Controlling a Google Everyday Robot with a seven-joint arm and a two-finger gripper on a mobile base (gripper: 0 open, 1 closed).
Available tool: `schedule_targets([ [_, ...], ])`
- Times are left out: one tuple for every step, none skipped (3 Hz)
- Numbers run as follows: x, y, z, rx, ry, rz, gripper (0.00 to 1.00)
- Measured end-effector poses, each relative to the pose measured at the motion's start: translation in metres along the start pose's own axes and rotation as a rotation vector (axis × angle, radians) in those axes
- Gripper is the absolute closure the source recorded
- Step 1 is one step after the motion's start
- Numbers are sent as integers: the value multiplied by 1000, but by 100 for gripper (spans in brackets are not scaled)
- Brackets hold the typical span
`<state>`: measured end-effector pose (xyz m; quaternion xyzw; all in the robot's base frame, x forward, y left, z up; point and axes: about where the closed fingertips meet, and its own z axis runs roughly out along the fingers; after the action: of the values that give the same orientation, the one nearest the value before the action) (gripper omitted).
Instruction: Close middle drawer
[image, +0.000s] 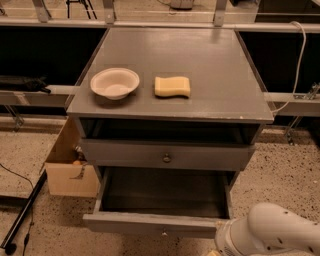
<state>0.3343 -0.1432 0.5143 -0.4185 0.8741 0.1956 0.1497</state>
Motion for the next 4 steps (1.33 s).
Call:
schedule_targets([
  [11,18,38,-39,44,5,26],
  [19,26,61,-58,72,7,50],
  [12,1,98,-38,98,34,80],
  [-10,-37,117,2,96,57,100],
])
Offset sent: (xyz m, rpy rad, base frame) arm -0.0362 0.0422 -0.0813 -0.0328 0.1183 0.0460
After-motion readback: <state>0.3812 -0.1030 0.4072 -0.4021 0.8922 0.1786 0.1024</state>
